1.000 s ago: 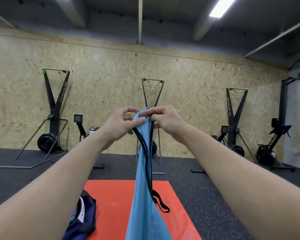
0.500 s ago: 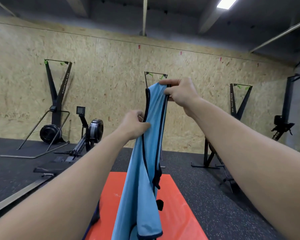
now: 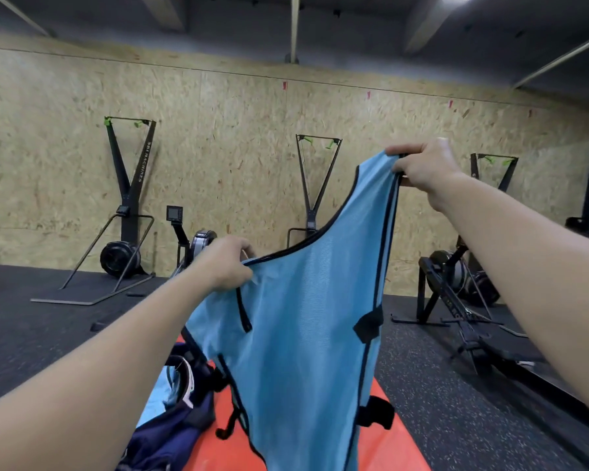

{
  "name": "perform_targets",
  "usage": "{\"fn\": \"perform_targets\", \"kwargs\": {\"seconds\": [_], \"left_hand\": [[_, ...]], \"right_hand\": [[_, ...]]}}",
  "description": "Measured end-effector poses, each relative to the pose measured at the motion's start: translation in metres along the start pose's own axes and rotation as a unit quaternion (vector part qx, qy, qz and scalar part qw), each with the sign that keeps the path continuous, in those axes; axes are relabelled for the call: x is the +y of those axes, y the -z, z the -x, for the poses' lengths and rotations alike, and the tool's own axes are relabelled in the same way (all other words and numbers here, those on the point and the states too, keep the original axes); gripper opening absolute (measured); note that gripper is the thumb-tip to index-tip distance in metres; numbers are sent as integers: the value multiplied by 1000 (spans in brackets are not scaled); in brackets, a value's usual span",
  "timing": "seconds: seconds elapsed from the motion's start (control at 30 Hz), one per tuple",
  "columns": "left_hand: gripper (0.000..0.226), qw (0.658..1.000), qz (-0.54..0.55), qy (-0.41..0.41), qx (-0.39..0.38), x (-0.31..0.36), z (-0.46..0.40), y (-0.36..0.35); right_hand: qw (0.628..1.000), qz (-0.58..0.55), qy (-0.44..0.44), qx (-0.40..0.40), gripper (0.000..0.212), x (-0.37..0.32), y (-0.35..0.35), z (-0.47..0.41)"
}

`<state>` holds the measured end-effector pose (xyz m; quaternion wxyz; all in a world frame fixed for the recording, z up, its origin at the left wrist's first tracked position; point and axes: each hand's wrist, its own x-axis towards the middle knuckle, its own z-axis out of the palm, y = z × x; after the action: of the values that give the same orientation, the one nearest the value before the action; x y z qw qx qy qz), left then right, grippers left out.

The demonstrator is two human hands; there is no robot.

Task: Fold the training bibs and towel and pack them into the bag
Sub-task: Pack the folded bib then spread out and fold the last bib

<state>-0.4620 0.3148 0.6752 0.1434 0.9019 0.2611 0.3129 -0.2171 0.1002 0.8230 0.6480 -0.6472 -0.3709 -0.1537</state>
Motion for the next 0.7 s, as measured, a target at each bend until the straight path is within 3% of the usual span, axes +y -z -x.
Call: {"fn": "perform_targets", "kwargs": {"seconds": [0.27,0.5,0.6,0.7], "left_hand": [[15,1000,-17,8,23,-22,3,38],[28,998,-36,1,-43,-11,5,83],[18,1000,12,-4,17,-10,0,97],[11,995,67,-13,75,-12,-5,99]], "right_hand": [[999,16,-31,18,29,22,18,-7],[999,3,-51,14,21,38,33,-2],[998,-10,-49,-31,12,41,36,9],[989,-1,-49,-137,14,46,36,20]]}}
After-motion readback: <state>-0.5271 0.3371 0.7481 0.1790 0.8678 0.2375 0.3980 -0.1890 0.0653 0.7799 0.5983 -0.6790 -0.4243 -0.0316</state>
